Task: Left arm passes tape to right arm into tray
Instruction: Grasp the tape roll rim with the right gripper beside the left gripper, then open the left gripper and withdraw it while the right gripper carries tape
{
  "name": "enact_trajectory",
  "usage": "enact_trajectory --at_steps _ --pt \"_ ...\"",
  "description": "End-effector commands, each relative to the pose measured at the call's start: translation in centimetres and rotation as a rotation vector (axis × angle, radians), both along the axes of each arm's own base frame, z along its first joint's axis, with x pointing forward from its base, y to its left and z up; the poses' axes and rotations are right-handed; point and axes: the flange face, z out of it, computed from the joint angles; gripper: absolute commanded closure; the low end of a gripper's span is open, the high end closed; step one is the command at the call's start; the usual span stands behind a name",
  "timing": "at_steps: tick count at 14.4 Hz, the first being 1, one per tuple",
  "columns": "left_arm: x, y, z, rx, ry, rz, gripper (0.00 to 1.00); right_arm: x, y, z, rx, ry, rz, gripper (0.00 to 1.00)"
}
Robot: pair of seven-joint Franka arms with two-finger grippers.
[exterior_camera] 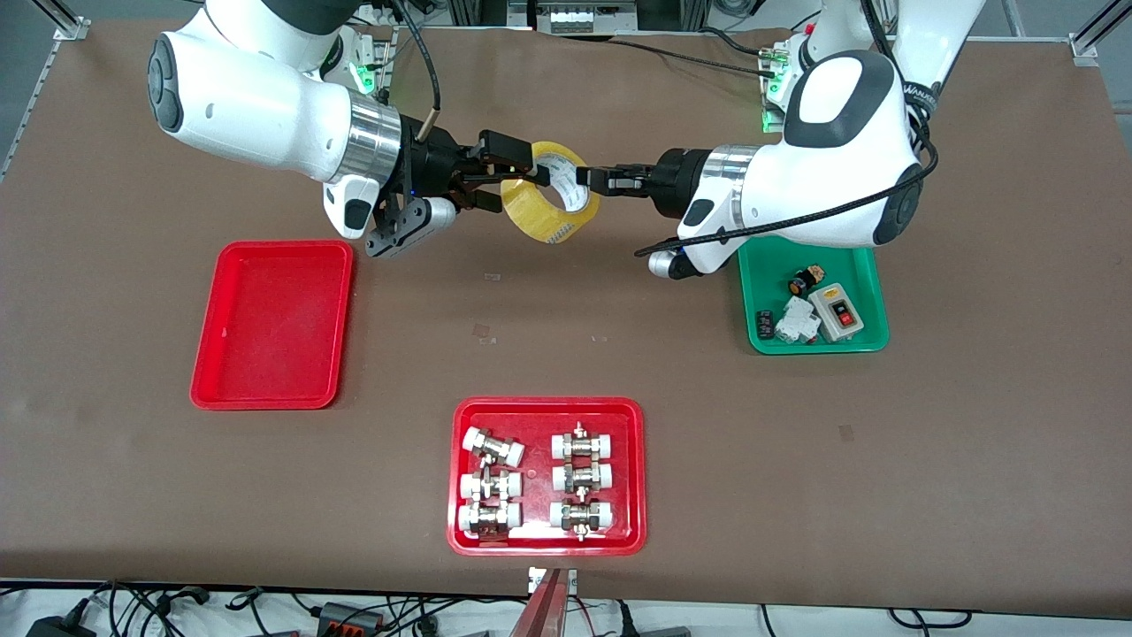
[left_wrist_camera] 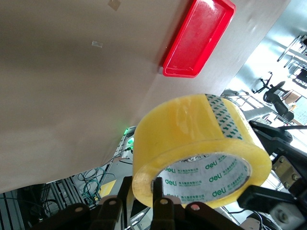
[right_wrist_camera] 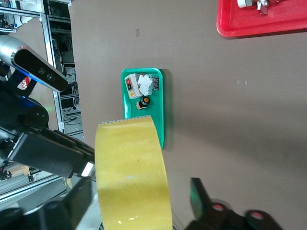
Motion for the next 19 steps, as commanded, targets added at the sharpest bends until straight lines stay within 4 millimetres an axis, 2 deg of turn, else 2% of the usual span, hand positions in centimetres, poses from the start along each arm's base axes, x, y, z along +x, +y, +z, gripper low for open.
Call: enact_trajectory --at_steps 1,3,7,8,9,10,12,13,14,16,17,19 --pt "0.3 0.1 1.1 -0.036 0.004 -0.005 1.0 0.0 0.3 0.6 0.021 -0.003 0.014 0.59" --pt "0.3 0.1 1.1 -0.034 0.003 -0.006 1.0 0.1 0.2 0.6 0.021 -0.004 0.014 0.65" --pt "0.3 0.2 1.1 -0.031 0.002 -0.005 1.0 0.2 0.0 0.6 0.021 -0.004 0.011 0.67" --pt "0.3 0.2 1.2 -0.033 0.009 -0.001 0.91 0.2 0.0 0.6 0.021 -0.005 0.01 0.67" --pt "0.5 0.8 1.2 -0.03 0.017 0.0 0.58 0.2 0.0 0.6 0.021 -0.005 0.01 0.67" --pt "0.6 1.6 1.1 -0.03 0.033 -0.015 0.01 0.2 0.0 0.6 0.021 -0.005 0.012 0.67" --pt "1.3 3.7 1.3 -0.024 0.048 -0.015 0.0 0.2 0.0 0.6 0.021 -0.005 0.012 0.67" --pt "1.6 4.5 2.0 -0.015 0.038 -0.018 0.0 0.2 0.0 0.6 0.021 -0.006 0.014 0.67" --pt "1.9 6.1 2.2 0.012 0.04 -0.038 0.0 0.2 -0.1 0.3 0.019 -0.011 0.02 0.67" --pt "3.1 10.8 3.7 0.1 0.001 -0.046 0.0 1.0 -1.0 -0.6 0.014 -0.013 0.017 0.67" --pt "3.4 13.2 4.6 0.128 -0.001 -0.053 0.0 1.9 -1.7 -1.7 0.006 -0.008 0.009 0.67" --pt "4.1 17.9 5.9 0.212 -0.028 -0.047 0.0 4.6 -5.4 -4.1 -0.008 0.028 -0.044 0.67"
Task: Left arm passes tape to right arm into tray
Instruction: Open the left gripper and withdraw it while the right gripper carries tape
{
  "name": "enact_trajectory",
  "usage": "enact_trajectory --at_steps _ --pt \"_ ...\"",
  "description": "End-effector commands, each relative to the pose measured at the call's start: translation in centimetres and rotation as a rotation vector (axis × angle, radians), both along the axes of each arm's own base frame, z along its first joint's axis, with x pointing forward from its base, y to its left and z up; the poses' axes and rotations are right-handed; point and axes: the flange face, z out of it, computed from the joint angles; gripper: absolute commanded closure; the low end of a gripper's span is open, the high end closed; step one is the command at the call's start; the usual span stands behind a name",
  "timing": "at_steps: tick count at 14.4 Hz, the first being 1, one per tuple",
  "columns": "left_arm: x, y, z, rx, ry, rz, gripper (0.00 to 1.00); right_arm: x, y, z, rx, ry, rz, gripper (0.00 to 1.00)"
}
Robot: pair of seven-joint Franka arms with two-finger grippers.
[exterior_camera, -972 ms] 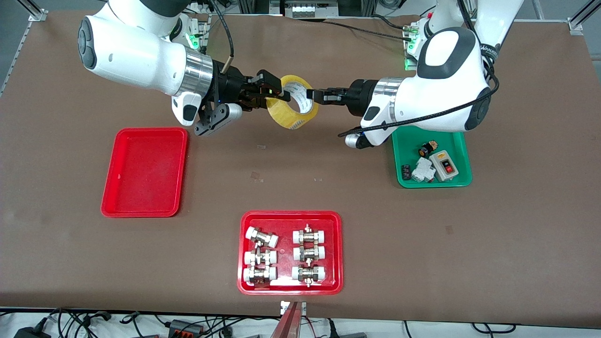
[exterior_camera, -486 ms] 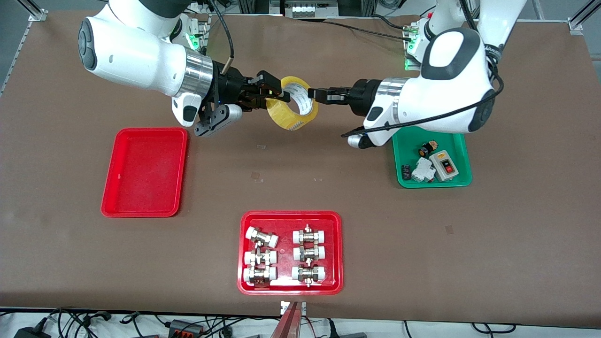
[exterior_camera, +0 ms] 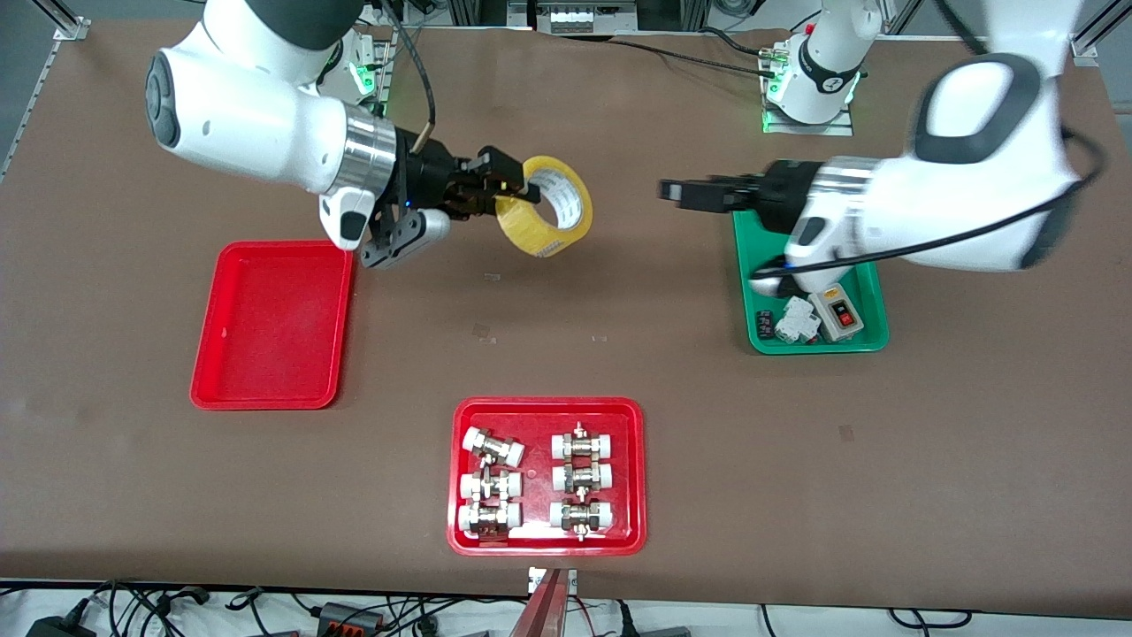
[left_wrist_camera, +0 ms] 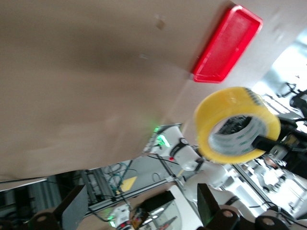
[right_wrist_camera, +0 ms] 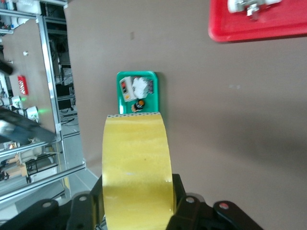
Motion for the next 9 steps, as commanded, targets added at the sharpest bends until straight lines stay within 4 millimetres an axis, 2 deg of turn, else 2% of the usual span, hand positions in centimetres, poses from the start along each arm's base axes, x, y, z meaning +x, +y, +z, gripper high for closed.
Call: enact_trajectory --at_steps 1,2,4,5,6,9 --pt "0.8 5.2 2.4 0.109 -0.065 -0.009 0.0 3.8 -5.6 -3.0 -0.002 0.048 -0.052 0.67" --pt "1.0 6.6 2.6 0.142 -0.108 -0.026 0.0 5.0 -8.4 -4.1 -0.008 0.076 -0.073 0.67" --pt "1.0 9.1 3.4 0.257 -0.183 -0.105 0.0 7.4 -15.5 -7.8 -0.022 0.147 -0.112 0.67" --pt "0.8 9.9 3.3 0.312 -0.226 -0.179 0.0 8.6 -20.1 -9.9 -0.026 0.192 -0.156 0.67" --pt "0.2 11.0 4.2 0.36 -0.293 -0.266 0.0 9.3 -25.2 -11.9 -0.043 0.224 -0.196 0.67" --pt "-0.5 13.4 5.0 0.406 -0.387 -0.462 0.0 9.4 -35.2 -18.6 -0.079 0.253 -0.162 0.67"
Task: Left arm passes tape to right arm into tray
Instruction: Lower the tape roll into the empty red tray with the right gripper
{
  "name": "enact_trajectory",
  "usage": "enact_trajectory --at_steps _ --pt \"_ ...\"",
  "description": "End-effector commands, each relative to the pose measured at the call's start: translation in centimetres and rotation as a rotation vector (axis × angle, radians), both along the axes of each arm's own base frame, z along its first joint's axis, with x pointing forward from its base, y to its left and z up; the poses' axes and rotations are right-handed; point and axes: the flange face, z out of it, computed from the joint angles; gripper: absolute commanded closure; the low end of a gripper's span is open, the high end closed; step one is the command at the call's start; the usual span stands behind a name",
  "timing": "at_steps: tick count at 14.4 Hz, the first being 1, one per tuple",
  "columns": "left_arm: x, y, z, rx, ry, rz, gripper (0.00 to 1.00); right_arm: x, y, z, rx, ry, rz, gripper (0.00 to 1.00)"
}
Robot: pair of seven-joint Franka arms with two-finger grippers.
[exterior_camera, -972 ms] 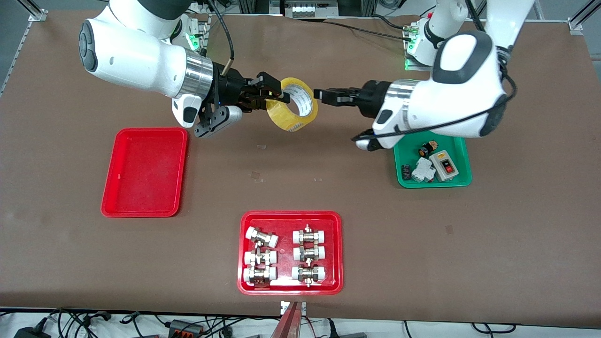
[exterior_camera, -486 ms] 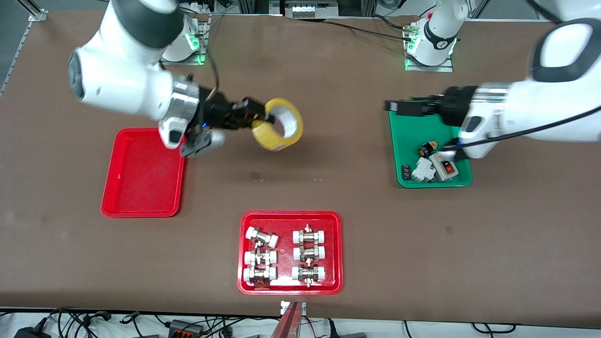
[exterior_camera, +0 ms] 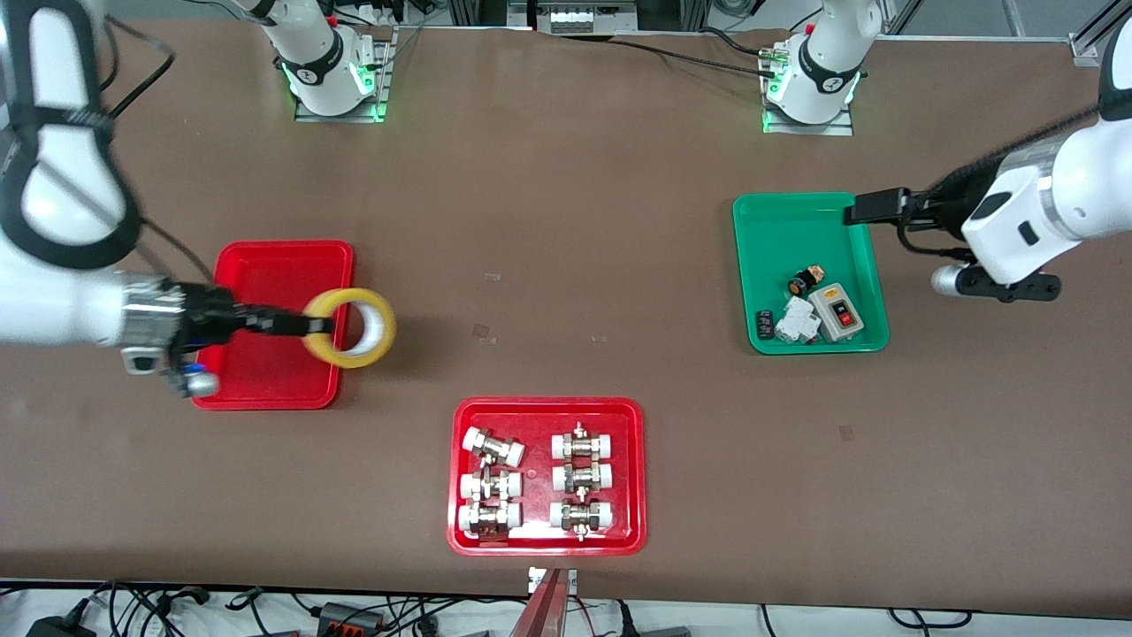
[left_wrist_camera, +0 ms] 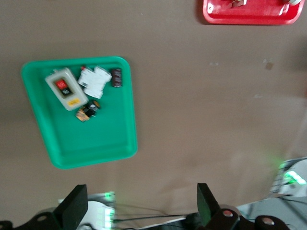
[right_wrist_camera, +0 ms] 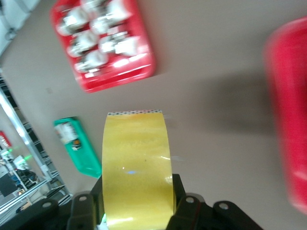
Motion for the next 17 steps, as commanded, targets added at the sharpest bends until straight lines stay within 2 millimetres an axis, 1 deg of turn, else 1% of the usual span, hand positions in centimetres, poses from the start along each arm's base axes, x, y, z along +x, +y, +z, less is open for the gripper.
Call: enact_trajectory --at_steps 1,2,3,4,5,6,7,8,9,10,11,12,15,16,17 --pt "-2.0 0.9 2.0 0.092 -0.045 -0.143 0.0 -0.3 -6.3 -4.5 0.041 0.02 0.034 0.67" --pt "-3.0 0.6 2.7 0.117 -0.057 -0.146 0.0 -0.6 -8.3 -5.8 0.058 0.016 0.039 0.67" --pt "-3.4 1.1 3.2 0.143 -0.077 -0.131 0.0 -1.1 -10.3 -7.5 0.073 0.013 0.056 0.67" --pt "-4.1 1.3 2.9 0.16 -0.078 -0.128 0.0 -1.5 -11.5 -9.3 0.076 0.01 0.085 0.67" --pt "-4.8 2.2 2.6 0.173 -0.086 -0.11 0.0 -1.7 -12.1 -10.6 0.082 0.015 0.095 0.67" --pt "-5.7 2.2 2.4 0.18 -0.104 -0.117 0.0 -2.1 -12.9 -12.1 0.095 0.023 0.094 0.67" --pt "-6.4 2.5 2.1 0.183 -0.114 -0.121 0.0 -2.4 -13.2 -13.3 0.105 0.026 0.101 0.67" --pt "-7.1 2.6 1.9 0.188 -0.132 -0.115 0.0 -2.6 -13.7 -14.2 0.118 0.018 0.115 0.67" --pt "-7.7 3.1 1.4 0.189 -0.155 -0.104 0.0 -2.9 -14.7 -14.7 0.128 0.001 0.121 0.67" --pt "-8.2 3.7 1.2 0.188 -0.182 -0.102 0.0 -3.1 -15.2 -15.6 0.137 -0.007 0.133 0.67" --pt "-8.2 4.0 0.5 0.181 -0.195 -0.117 0.0 -3.4 -15.9 -16.2 0.145 -0.015 0.135 0.66" --pt "-8.0 5.0 0.5 0.173 -0.211 -0.134 0.0 -3.6 -16.1 -17.1 0.152 -0.008 0.135 0.65" --pt "-7.3 6.4 0.7 0.174 -0.237 -0.11 0.0 -4.6 -16.2 -18.7 0.159 0.018 0.141 0.61" --pt "-7.2 7.0 0.7 0.171 -0.241 -0.095 0.0 -4.8 -16.2 -19.4 0.163 0.028 0.141 0.56" --pt "-7.0 7.2 1.1 0.175 -0.264 -0.094 0.0 -5.0 -16.3 -19.7 0.165 0.033 0.139 0.31"
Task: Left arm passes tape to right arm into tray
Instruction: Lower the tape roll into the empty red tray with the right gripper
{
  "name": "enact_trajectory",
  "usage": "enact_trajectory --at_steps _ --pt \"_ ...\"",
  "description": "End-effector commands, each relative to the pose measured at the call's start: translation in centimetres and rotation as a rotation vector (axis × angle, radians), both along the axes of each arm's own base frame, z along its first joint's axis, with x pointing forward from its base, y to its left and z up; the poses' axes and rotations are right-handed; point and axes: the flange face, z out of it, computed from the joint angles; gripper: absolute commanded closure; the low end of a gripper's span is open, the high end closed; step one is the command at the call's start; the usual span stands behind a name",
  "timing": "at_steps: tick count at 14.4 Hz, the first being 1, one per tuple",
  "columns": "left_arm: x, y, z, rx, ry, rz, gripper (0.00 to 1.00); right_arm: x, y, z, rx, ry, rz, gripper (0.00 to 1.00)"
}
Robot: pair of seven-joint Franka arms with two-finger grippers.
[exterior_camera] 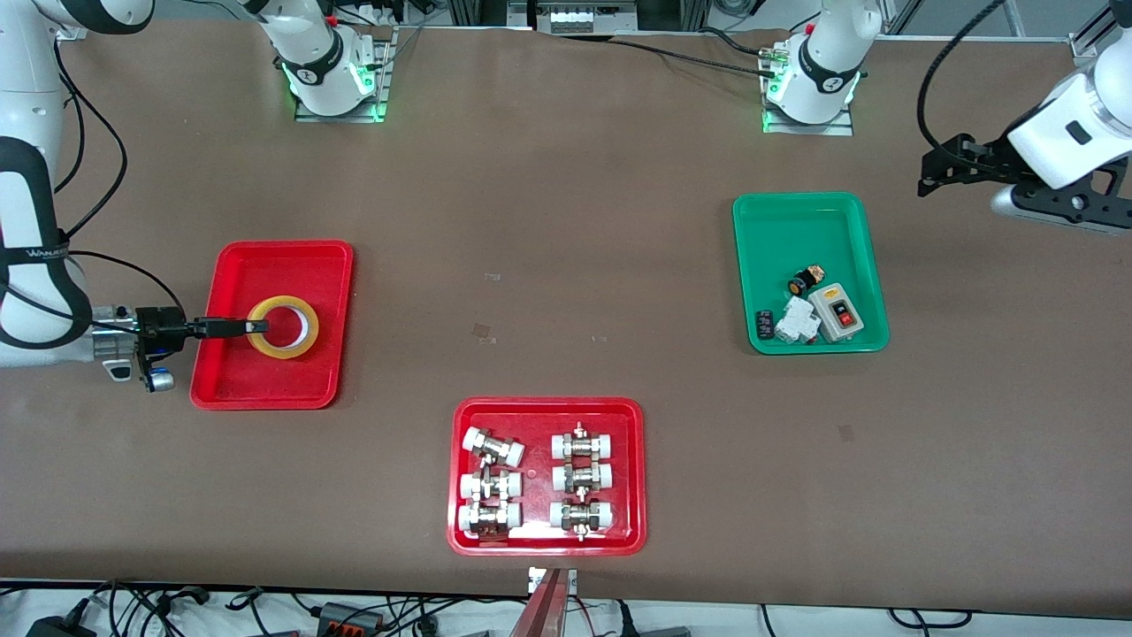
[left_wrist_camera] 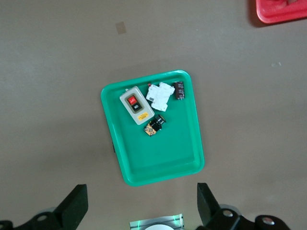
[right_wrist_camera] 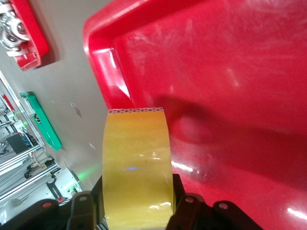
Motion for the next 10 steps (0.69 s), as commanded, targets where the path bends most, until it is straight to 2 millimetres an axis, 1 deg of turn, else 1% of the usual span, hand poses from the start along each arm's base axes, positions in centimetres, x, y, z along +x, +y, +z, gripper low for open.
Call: enact_trajectory --at_steps 1,4,6,8,9,10 --pt "0.0 0.8 1.5 0.017 -0.076 -0.012 0.0 -0.6 0.1 -0.2 0.02 0.0 0.025 0.0" --pt "0.3 1.0 1.8 0.035 -0.099 -0.003 0.0 -0.6 0.4 -0.4 -0.052 0.012 0.089 0.0" --pt "0.7 1.2 1.9 0.042 -0.129 0.02 0.0 -0.5 1.2 -0.6 -0.149 0.0 0.169 0.0" --pt "0.7 1.3 1.9 0.056 -0.128 0.085 0.0 0.2 3.2 0.8 -0.22 -0.027 0.228 0.0" --pt "0.8 1.2 1.9 0.056 -0.127 0.083 0.0 0.3 3.7 1.3 -0.254 -0.025 0.246 0.0" --pt "1.0 1.8 1.7 0.056 -0.124 0.088 0.0 0.7 4.6 2.2 -0.305 -0.017 0.264 0.0"
